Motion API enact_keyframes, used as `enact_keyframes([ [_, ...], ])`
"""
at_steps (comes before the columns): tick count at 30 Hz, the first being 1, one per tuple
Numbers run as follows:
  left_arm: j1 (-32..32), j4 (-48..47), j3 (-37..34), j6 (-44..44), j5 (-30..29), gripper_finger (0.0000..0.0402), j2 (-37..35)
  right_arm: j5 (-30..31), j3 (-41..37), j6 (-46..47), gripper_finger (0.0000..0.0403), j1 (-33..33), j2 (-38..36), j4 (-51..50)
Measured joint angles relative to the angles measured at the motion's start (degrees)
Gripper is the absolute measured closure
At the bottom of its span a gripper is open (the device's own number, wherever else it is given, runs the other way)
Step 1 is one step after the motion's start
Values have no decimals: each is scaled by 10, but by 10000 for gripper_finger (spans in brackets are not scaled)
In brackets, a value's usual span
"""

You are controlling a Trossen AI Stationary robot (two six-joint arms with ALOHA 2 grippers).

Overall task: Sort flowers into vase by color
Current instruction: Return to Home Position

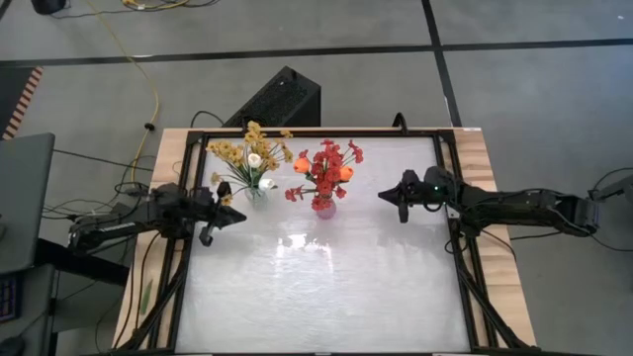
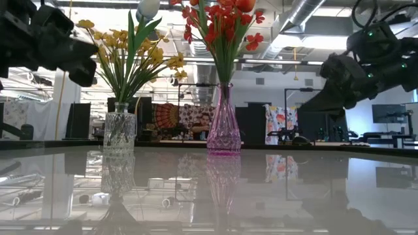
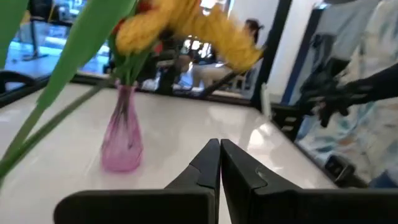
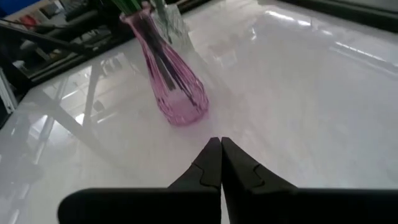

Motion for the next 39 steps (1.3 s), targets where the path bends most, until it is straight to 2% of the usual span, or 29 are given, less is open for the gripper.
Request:
enact_keyframes([
  [6, 0, -23, 5, 46, -58, 401, 11, 3, 0, -32, 381, 0, 0, 39],
  [12, 0, -44, 6, 52, -204, 402, 11, 8, 0, -41, 381, 0, -1, 38],
  [14, 0, -47, 6, 34, -232, 402, 11, 10, 0, -41, 382, 0, -2, 35],
  [20, 0, -47, 6, 33, -228, 402, 11, 3, 0, -59, 383, 0, -65, 11],
  [25, 0, -47, 6, 26, -220, 402, 11, 3, -17, -69, 384, 0, -163, -94],
  [30, 0, -47, 6, -10, -230, 402, 11, 6, -52, -58, 384, 0, -251, -108],
  [33, 0, -47, 6, -32, -242, 402, 11, 3, -52, -65, 384, 2, -292, -173],
  [39, 0, -46, 7, -1, -249, 402, 11, 8, -52, -102, 377, 8, -315, -176],
])
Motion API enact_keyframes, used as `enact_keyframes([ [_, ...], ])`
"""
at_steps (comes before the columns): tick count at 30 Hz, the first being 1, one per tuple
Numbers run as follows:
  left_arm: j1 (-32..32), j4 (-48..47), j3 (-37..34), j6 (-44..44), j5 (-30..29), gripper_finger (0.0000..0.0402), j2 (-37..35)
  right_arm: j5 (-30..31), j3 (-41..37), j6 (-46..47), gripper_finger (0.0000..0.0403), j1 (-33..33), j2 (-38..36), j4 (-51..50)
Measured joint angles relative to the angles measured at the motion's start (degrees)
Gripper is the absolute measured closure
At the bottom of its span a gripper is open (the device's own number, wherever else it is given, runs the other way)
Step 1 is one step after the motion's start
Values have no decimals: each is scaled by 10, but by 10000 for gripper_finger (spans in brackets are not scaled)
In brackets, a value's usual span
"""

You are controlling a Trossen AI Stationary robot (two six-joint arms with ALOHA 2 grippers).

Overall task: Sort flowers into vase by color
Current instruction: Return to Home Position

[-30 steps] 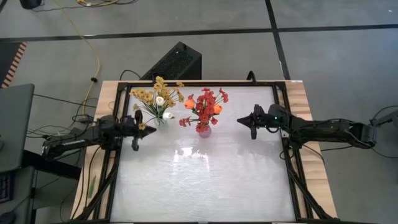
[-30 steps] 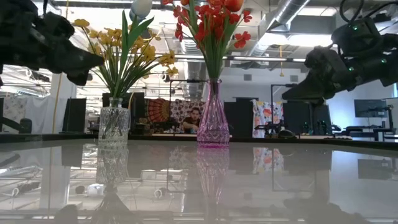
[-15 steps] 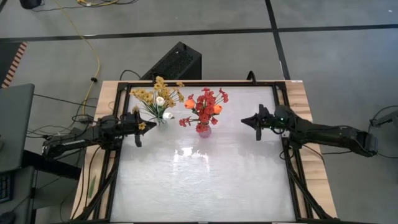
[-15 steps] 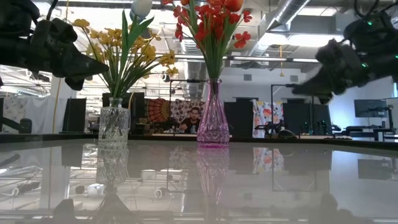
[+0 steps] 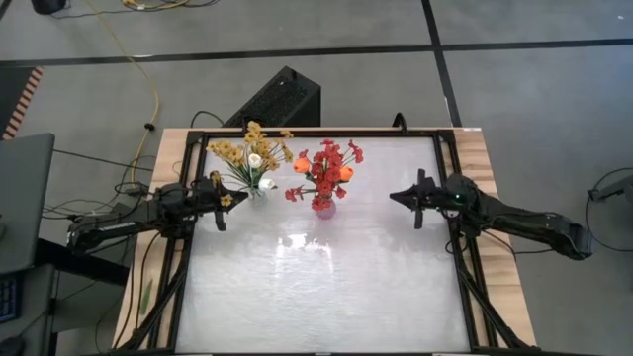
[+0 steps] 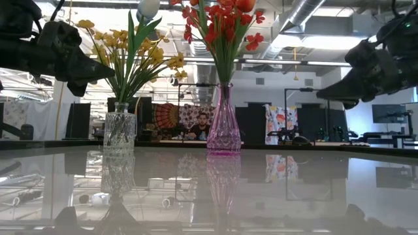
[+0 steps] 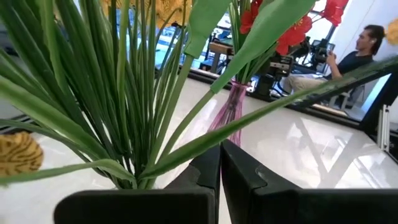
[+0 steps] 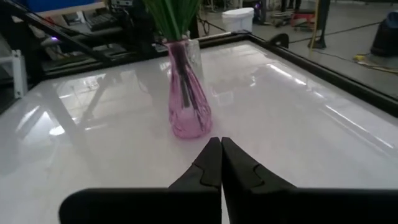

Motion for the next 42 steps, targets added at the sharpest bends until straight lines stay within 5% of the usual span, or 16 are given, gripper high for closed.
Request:
enact_keyframes([
  [42, 0, -1, 1, 0, 2, 401, 0, 5, -1, -10, 356, 0, 5, -5],
])
